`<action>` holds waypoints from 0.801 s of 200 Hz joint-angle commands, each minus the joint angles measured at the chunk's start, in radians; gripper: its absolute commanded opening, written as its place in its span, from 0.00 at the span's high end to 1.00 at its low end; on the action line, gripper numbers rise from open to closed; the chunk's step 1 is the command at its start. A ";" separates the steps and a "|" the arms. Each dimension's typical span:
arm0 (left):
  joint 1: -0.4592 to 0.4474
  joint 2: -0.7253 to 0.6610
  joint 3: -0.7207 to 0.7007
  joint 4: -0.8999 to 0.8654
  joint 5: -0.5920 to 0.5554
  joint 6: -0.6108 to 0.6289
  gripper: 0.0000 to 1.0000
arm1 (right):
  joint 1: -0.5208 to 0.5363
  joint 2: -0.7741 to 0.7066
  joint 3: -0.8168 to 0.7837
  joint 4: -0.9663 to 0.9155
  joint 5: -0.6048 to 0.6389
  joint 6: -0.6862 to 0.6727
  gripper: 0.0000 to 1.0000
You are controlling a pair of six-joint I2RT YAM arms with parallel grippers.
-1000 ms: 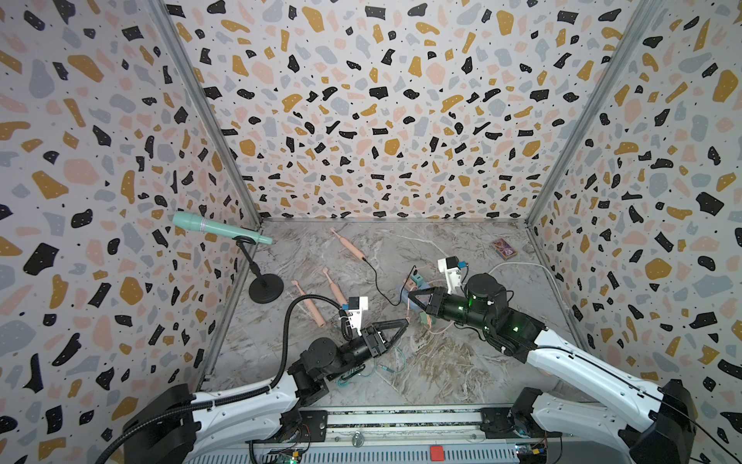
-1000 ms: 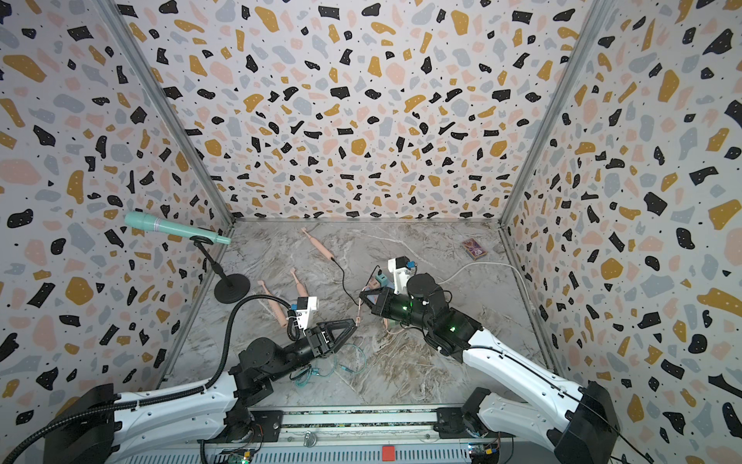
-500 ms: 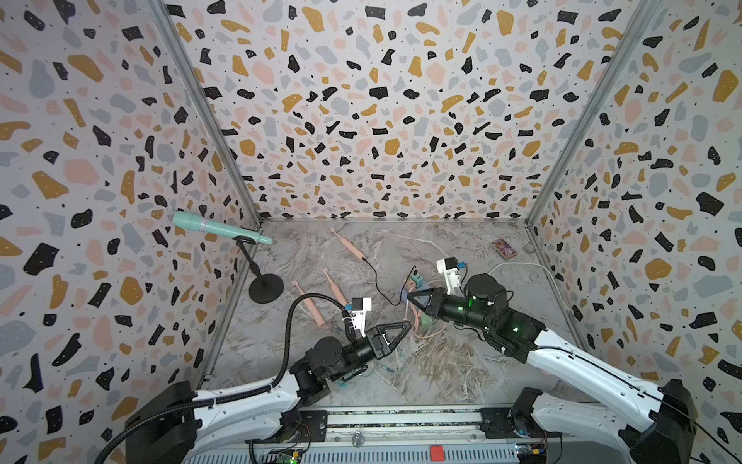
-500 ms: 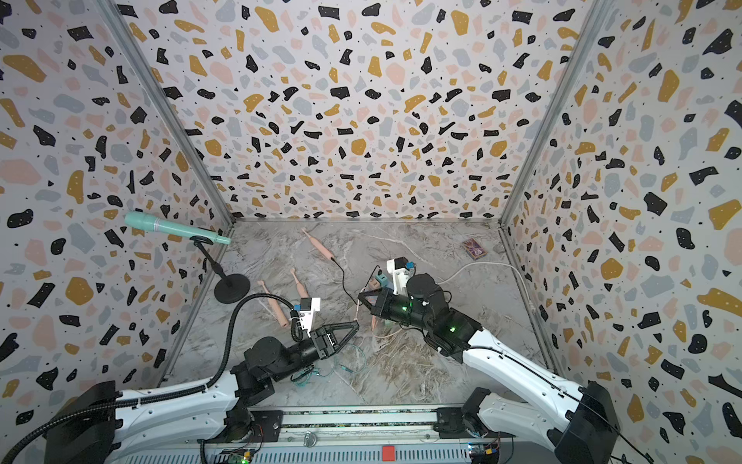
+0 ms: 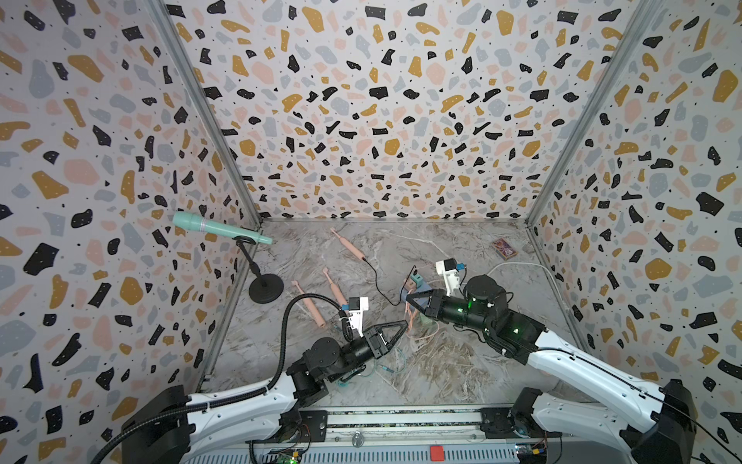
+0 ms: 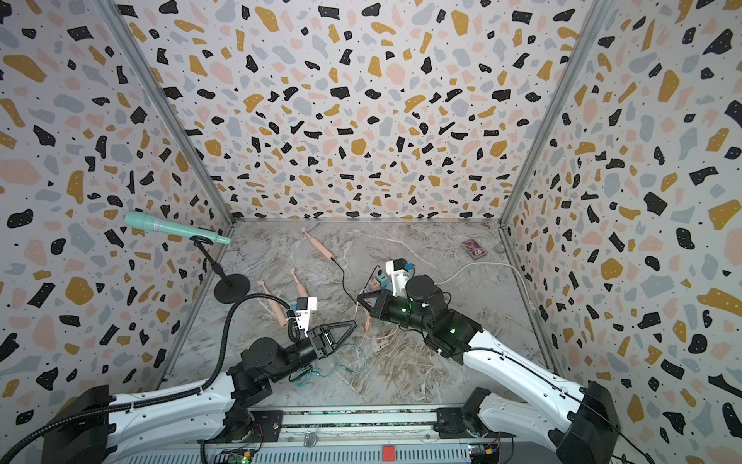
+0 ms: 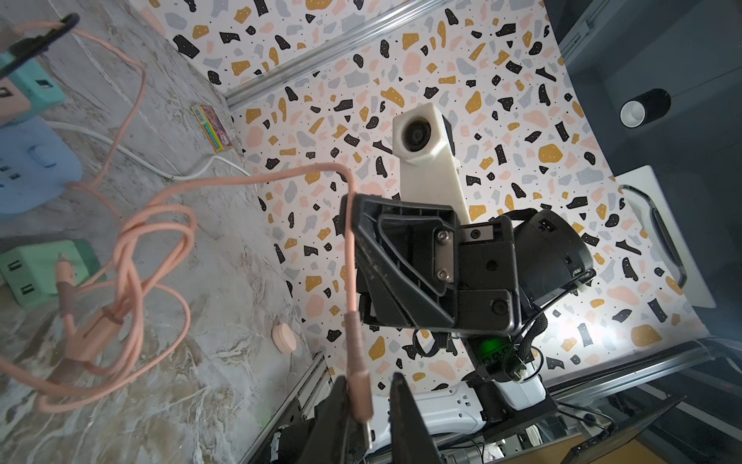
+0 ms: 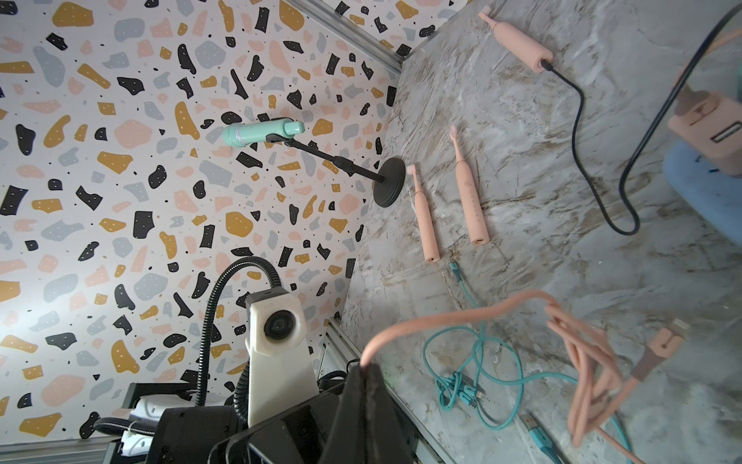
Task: Charge the electric toothbrush
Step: Pick up the charging cable from the center of the board.
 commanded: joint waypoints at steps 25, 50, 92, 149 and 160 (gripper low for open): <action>-0.006 -0.007 -0.004 0.034 -0.010 0.009 0.89 | 0.004 -0.033 0.020 -0.013 0.019 0.004 1.00; -0.006 -0.014 -0.008 0.034 -0.014 0.006 0.93 | 0.005 -0.033 0.020 -0.013 0.018 0.004 1.00; -0.006 -0.046 0.004 -0.032 -0.037 0.019 1.00 | 0.012 -0.027 0.014 -0.013 0.014 0.004 1.00; 0.017 -0.139 0.054 -0.242 0.011 0.001 1.00 | -0.062 -0.053 0.210 -0.409 -0.020 -0.346 0.29; 0.047 -0.155 0.106 -0.344 0.112 0.025 1.00 | -0.104 -0.058 0.277 -0.535 -0.046 -0.497 0.25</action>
